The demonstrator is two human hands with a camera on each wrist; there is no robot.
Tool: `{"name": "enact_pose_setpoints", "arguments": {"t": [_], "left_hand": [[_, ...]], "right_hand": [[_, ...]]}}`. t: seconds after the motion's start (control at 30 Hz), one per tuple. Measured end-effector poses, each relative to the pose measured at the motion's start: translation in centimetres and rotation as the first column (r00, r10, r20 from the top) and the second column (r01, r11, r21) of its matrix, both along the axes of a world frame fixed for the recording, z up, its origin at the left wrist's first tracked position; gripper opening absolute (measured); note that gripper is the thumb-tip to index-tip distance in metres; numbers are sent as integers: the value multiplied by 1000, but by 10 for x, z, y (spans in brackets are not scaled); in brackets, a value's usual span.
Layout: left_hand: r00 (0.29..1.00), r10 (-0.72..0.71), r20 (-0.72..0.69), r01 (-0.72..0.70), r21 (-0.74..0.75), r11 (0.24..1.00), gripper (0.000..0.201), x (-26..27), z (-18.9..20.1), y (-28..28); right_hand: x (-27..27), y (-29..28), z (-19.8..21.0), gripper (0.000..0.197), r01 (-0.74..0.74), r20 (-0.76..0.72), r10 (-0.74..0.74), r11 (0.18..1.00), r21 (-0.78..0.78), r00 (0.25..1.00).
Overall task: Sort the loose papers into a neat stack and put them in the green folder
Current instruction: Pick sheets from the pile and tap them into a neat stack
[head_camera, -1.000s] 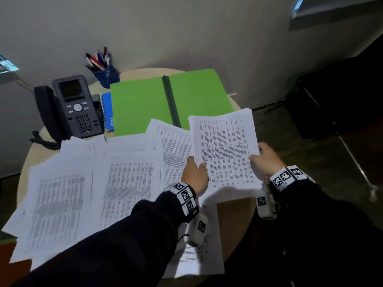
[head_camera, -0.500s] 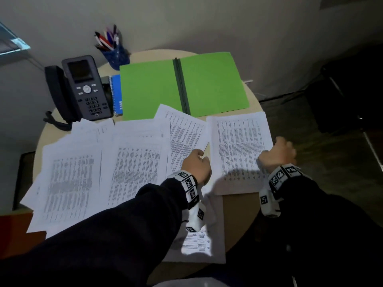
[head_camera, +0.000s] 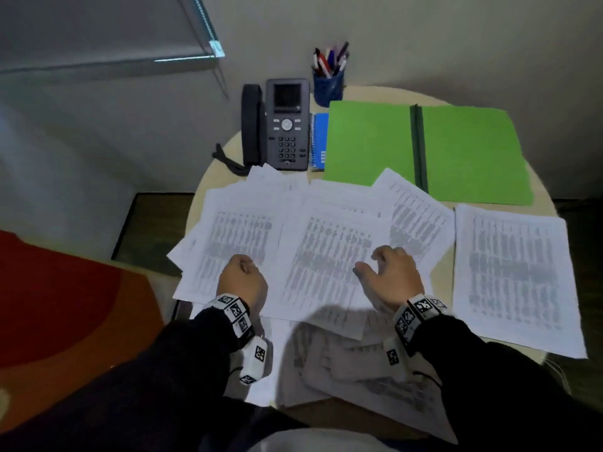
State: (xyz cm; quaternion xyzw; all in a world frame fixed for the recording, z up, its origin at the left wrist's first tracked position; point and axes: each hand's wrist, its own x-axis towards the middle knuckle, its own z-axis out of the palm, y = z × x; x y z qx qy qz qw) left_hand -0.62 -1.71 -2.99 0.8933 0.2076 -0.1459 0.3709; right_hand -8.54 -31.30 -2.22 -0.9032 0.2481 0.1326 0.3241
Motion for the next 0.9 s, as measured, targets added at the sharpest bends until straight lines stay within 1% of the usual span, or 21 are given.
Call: {"name": "enact_pose_setpoints", "arguments": {"t": [0.07,0.1,0.13,0.2,0.23,0.27,0.33,0.4,0.47,0.53,0.57,0.63,0.67,0.73,0.8,0.83,0.87,0.9], "left_hand": [[1000,-19,4,18,146,989,5,11,-4,41],[999,-33,-5,34,240,970,13,15,-8,57],[999,-46,-11,47,327,944,25,20,-10,71],[999,-46,9,38,415,909,47,28,-9,90],[998,-55,14,43,438,898,57,34,-8,98],[997,-76,-5,70,453,889,67,40,-10,106],[989,-108,-104,144,449,882,83,52,-11,118],[980,-119,-157,175,416,892,90,62,-13,124],[978,-130,-161,184,389,902,93,68,-15,126],[982,-116,-148,160,332,930,93,72,-16,127],[986,-94,-140,132,299,945,91,74,-16,127],[992,-46,-116,73,248,966,85,76,-14,128],[994,-25,-108,48,213,976,80,77,-12,127],[993,8,-114,9,151,989,61,79,-8,127],[994,0,-106,13,117,993,33,79,-8,128],[995,-12,-96,21,95,995,23,78,-8,129],[996,-18,-88,23,60,998,21,76,-6,129],[996,-24,-89,26,23,999,22,74,-5,129]], "right_hand": [[13,24,-5,80,51,-78,-48,998,29,996],[17,34,-9,90,69,-122,-70,998,-15,990],[21,42,-12,97,68,-160,-83,993,-95,984],[26,53,-16,101,59,-203,-108,970,-234,973],[29,57,-18,100,74,-201,-128,964,-256,971],[31,59,-20,97,101,-197,-151,965,-243,969],[36,59,-23,92,183,-173,-216,965,-188,961],[38,55,-25,92,243,-162,-268,957,-156,950],[36,52,-30,96,287,-166,-313,944,-166,935],[33,50,-29,106,334,-147,-354,931,-145,924],[31,48,-27,107,365,-119,-380,922,-128,917],[27,40,-24,95,400,-101,-406,913,-73,908],[24,34,-23,98,401,-97,-401,916,-28,911],[16,23,-18,112,419,-85,-415,908,31,906],[6,14,-16,111,478,-77,-477,878,4,876],[-1,10,-13,110,502,-98,-500,865,-7,860],[-9,5,-10,111,511,-135,-508,860,-18,851],[-16,0,-8,111,506,-161,-503,862,-25,849]]}}
